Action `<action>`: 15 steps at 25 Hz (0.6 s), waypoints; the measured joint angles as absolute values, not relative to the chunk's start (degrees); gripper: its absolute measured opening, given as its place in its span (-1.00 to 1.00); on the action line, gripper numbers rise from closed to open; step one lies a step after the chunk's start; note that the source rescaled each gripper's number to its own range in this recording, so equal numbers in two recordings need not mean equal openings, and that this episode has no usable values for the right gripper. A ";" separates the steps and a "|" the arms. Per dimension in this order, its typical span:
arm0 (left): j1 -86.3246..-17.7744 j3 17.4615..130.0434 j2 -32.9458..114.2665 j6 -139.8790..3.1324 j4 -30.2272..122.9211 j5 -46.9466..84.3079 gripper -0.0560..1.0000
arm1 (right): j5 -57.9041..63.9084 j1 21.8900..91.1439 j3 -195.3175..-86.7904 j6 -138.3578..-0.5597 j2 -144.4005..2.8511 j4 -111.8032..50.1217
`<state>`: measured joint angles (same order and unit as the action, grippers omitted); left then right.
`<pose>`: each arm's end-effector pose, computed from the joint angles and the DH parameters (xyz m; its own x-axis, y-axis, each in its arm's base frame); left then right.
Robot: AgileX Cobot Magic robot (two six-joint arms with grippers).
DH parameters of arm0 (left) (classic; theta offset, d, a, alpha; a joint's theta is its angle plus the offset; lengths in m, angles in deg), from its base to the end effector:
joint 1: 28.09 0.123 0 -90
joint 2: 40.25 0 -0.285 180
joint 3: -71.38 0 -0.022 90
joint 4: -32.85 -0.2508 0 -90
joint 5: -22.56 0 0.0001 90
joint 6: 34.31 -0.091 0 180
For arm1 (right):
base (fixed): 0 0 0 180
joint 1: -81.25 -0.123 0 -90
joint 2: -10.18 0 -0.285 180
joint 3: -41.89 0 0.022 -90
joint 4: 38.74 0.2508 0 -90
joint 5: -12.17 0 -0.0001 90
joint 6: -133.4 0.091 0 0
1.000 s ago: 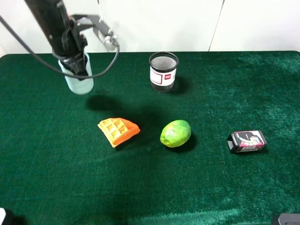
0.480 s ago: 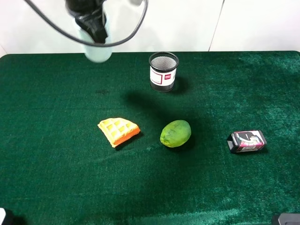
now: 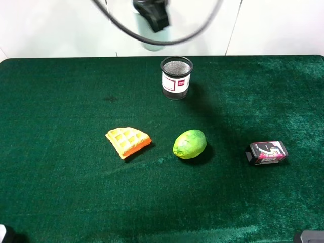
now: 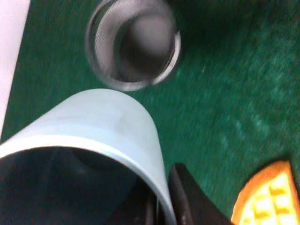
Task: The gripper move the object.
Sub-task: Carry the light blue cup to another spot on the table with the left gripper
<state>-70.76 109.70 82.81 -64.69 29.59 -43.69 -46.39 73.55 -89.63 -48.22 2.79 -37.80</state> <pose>0.3320 -0.2996 0.3273 -0.2011 0.8989 -0.3892 0.8978 0.3280 0.2938 -0.0047 0.0007 0.2809 -0.4068 -0.0749 -0.9104 -0.1547 0.9879 -0.0122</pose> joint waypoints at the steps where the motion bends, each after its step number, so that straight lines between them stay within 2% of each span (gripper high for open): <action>1: -71.74 112.20 84.35 -64.75 29.65 -43.84 -0.89 | -46.39 73.55 -89.63 -48.22 2.79 -37.80; 9: -78.10 128.61 96.80 -67.63 32.85 -43.95 -0.89 | -46.39 73.55 -89.63 -48.22 2.79 -37.80; 15: -81.37 134.64 103.73 -69.79 35.49 -43.95 -0.89 | -46.39 73.55 -89.63 -48.22 2.79 -37.80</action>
